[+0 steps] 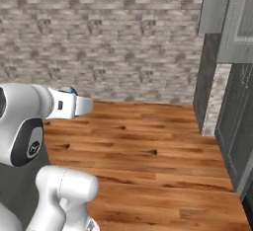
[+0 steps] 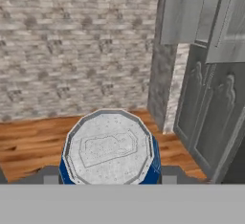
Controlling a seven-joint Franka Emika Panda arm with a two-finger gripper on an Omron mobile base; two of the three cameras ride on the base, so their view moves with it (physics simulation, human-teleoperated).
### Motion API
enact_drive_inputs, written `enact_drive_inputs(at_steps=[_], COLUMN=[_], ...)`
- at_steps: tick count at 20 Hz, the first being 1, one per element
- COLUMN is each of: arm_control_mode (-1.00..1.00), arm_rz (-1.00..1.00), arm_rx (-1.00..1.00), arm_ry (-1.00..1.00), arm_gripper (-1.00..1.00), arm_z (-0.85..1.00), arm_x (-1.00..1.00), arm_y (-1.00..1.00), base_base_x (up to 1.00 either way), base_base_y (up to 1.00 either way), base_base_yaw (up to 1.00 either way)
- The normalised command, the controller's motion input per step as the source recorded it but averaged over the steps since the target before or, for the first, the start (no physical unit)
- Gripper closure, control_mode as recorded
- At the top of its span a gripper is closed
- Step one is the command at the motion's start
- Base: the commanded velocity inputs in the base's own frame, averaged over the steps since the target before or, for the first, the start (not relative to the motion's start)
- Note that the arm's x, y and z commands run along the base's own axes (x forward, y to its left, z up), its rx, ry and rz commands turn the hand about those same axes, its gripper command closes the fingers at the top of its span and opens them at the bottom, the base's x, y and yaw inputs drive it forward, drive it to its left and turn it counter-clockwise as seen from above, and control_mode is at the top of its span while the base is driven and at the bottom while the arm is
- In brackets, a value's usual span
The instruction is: Pick the boxed drink, boxed drink, can from the counter and place them in the open cabinet.
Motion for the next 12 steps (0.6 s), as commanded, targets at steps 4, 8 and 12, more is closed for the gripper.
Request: enact_drive_inputs(at_steps=[4, 8, 12], arm_control_mode=[1.0, 1.0, 1.0], arm_rz=[0.0, 0.0, 0.0], arm_rx=[0.0, 0.0, 0.0], arm_ry=[0.0, 0.0, 0.0], arm_gripper=[1.0, 1.0, 1.0], arm_z=[0.0, 0.0, 0.0], arm_x=[0.0, 0.0, 0.0], arm_y=[0.0, 0.0, 0.0], base_base_x=[0.0, 0.39, 0.66], base_base_y=[0.08, 0.09, 0.12], base_base_yaw=[-0.43, -0.37, -0.31])
